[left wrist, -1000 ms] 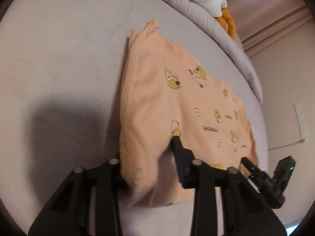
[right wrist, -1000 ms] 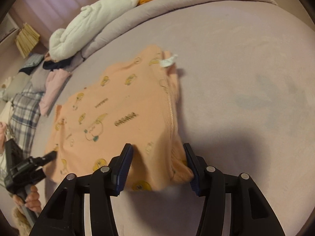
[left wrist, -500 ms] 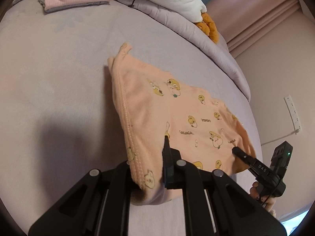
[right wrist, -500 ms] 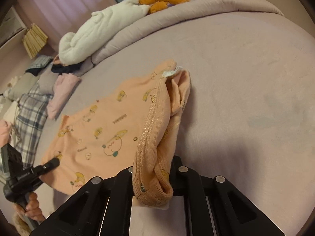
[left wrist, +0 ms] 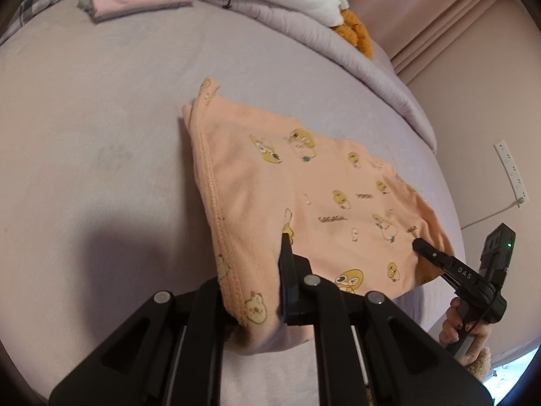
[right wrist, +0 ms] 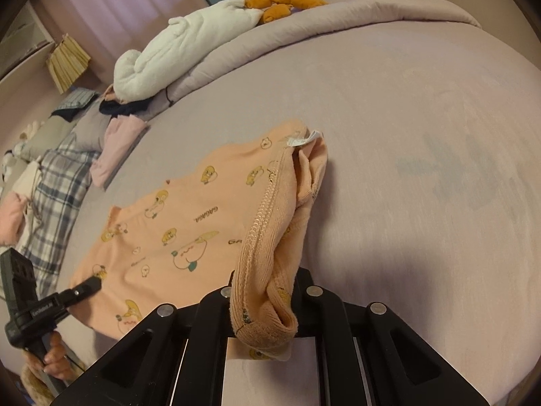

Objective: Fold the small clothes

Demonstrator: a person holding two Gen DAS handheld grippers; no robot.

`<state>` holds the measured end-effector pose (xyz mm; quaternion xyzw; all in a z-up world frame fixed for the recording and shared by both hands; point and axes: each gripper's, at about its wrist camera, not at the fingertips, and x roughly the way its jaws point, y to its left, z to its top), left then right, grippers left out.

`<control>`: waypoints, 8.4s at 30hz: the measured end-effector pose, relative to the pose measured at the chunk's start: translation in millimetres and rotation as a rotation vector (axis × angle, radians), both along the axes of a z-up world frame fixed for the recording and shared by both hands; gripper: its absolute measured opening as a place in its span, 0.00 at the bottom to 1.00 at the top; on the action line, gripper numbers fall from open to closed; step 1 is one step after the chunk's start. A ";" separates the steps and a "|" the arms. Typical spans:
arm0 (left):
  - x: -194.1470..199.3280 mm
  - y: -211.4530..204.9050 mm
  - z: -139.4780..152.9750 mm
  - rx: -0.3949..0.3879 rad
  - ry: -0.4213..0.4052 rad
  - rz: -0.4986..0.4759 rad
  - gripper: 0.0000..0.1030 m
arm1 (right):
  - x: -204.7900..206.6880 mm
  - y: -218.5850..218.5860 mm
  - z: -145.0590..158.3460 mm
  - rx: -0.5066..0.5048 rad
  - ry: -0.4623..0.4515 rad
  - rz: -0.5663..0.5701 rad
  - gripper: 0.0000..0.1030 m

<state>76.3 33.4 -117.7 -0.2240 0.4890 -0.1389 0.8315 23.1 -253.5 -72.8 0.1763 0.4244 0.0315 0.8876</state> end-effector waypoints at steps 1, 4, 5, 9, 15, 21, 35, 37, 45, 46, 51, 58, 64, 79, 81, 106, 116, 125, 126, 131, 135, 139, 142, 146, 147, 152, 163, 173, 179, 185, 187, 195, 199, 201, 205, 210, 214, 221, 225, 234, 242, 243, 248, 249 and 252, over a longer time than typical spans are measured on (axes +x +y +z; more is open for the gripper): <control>0.8 0.3 -5.0 0.011 0.008 0.008 0.10 | 0.3 0.8 -2.4 -0.006 0.004 -0.005 0.11; 2.2 -1.7 -12.5 0.033 0.021 0.012 0.11 | 0.3 1.4 -7.2 -0.011 0.013 -0.012 0.11; 2.9 -2.3 -16.6 0.041 0.030 0.014 0.11 | 0.5 1.2 -9.3 -0.017 0.016 -0.014 0.11; 2.7 -2.2 -28.3 0.059 0.054 0.018 0.15 | 0.1 1.9 -15.9 -0.038 0.027 -0.024 0.11; 4.1 -3.7 -25.7 0.098 0.050 -0.001 0.22 | 3.7 3.8 -21.2 -0.065 0.034 -0.029 0.11; -2.7 1.5 -13.9 0.201 0.023 0.051 0.54 | 5.0 3.4 -19.9 -0.073 0.036 -0.030 0.11; -20.3 22.0 21.5 0.130 -0.050 0.157 0.64 | 13.1 43.0 18.8 -0.260 -0.083 0.063 0.11; -21.6 22.9 23.6 0.130 -0.057 0.157 0.64 | 14.2 53.1 25.6 -0.274 -0.102 0.099 0.11; -24.3 28.5 22.2 0.134 -0.056 0.167 0.64 | 15.1 102.3 35.9 -0.322 -0.150 0.259 0.11; -24.7 29.8 20.9 0.133 -0.052 0.169 0.64 | 14.8 109.7 33.7 -0.324 -0.149 0.284 0.11; -25.3 34.5 18.8 0.124 -0.043 0.177 0.64 | 13.7 137.2 21.7 -0.332 -0.126 0.376 0.11; -25.7 33.8 15.2 0.119 -0.030 0.167 0.65 | 15.0 157.4 -7.3 -0.372 -0.049 0.445 0.11; -25.0 34.3 14.7 0.111 -0.024 0.166 0.66 | 17.1 157.2 -20.2 -0.362 -0.013 0.457 0.11; -21.2 17.1 35.7 0.117 -0.085 0.125 0.68 | 5.4 133.2 0.2 -0.274 -0.030 0.442 0.17; -18.4 9.2 36.9 0.107 -0.094 0.092 0.68 | 1.8 122.7 5.9 -0.244 -0.042 0.421 0.38; 59.9 -75.6 -11.2 0.006 0.045 -0.113 0.65 | 2.7 43.6 -17.0 -0.153 0.009 0.105 0.53; 78.7 -93.2 -29.0 -0.028 0.067 -0.126 0.35 | 2.9 36.0 -26.5 -0.132 0.029 0.085 0.53; 57.8 -92.4 1.3 -0.021 -0.026 -0.097 0.13 | -1.3 32.2 -25.3 -0.126 0.027 0.074 0.53; 57.0 -91.1 4.3 -0.018 -0.031 -0.095 0.13 | -2.0 32.1 -25.5 -0.127 0.027 0.073 0.53; 49.6 -81.5 29.8 0.040 -0.091 -0.075 0.13 | -0.1 33.4 -24.5 -0.130 0.024 0.070 0.53; 42.5 -67.8 46.7 0.093 -0.137 -0.057 0.13 | 0.9 35.3 -22.7 -0.133 0.018 0.073 0.53; 38.6 -49.5 50.9 0.149 -0.153 -0.020 0.13 | 1.3 37.7 -23.0 -0.136 0.016 0.083 0.53; 37.9 -36.1 46.3 0.159 -0.141 0.005 0.14 | 2.7 39.9 -23.1 -0.145 0.013 0.095 0.53; 38.7 -22.6 35.1 0.162 -0.100 0.034 0.14 | 3.7 40.6 -23.4 -0.150 0.016 0.103 0.53; 37.3 -19.6 32.5 0.167 -0.093 0.040 0.14 | 4.9 41.0 -23.4 -0.151 0.017 0.103 0.53; 35.4 -6.4 12.9 0.188 -0.051 0.070 0.14 | 5.1 42.1 -23.0 -0.160 0.019 0.107 0.53; 28.6 16.3 -1.0 0.181 -0.020 0.107 0.60 | 8.6 54.6 -19.0 -0.166 0.015 0.146 0.53; 18.2 29.4 -29.8 0.032 0.035 0.083 0.74 | 41.8 108.4 -27.9 -0.070 0.039 0.326 0.71; 17.3 20.5 -34.4 -0.052 0.036 -0.014 0.57 | 57.6 130.3 -37.0 -0.032 0.070 0.374 0.71; 24.1 16.7 -43.4 -0.171 0.065 -0.021 0.32 | 68.9 133.6 -44.6 0.027 0.064 0.383 0.44; 23.3 10.7 -38.2 -0.149 0.055 -0.018 0.29 | 68.8 131.2 -42.1 0.067 0.061 0.387 0.29; 21.6 -27.2 3.4 -0.057 -0.081 -0.073 0.28 | 52.4 128.8 1.5 -0.045 -0.083 0.391 0.23; 32.8 -50.8 10.4 -0.060 -0.121 -0.094 0.28 | 55.8 102.9 17.1 -0.052 -0.124 0.353 0.23; 37.3 -61.6 9.3 -0.055 -0.126 -0.107 0.28 | 58.6 90.8 15.8 -0.048 -0.124 0.335 0.23; 44.3 -76.5 -4.9 -0.035 -0.103 -0.127 0.29 | 61.7 71.3 5.3 -0.037 -0.108 0.299 0.24; 52.9 -88.7 -24.5 0.038 -0.043 -0.125 0.30 | 68.0 63.6 -15.1 -0.027 -0.042 0.272 0.24; 55.6 -93.7 -27.0 0.097 -0.047 -0.125 0.37 | 69.5 61.8 -21.3 -0.039 -0.017 0.258 0.24; 49.3 -89.5 -10.0 0.204 -0.071 -0.077 0.56 | 57.1 58.1 -6.0 -0.103 -0.040 0.221 0.42; 35.0 -82.2 11.9 0.262 -0.146 -0.039 0.77 | 38.6 50.9 16.2 -0.118 -0.114 0.189 0.68; -3.2 -64.7 62.7 0.243 -0.276 0.026 1.00 | -5.1 45.9 61.9 -0.163 -0.259 0.133 0.86; -33.9 -65.4 74.7 0.282 -0.322 0.033 1.00 | -20.5 53.6 65.3 -0.176 -0.282 0.134 0.91; -36.1 -66.1 74.3 0.296 -0.329 0.034 1.00 | -22.3 54.8 65.5 -0.184 -0.283 0.129 0.91; -41.6 -65.3 73.9 0.341 -0.350 0.053 1.00 | -25.6 59.7 66.4 -0.219 -0.285 0.123 0.91; -42.5 -64.6 73.7 0.337 -0.350 0.053 1.00 | -26.5 60.4 66.4 -0.223 -0.284 0.121 0.91; -44.6 -62.6 73.6 0.325 -0.348 0.054 1.00 | -24.7 62.3 65.6 -0.239 -0.279 0.114 0.91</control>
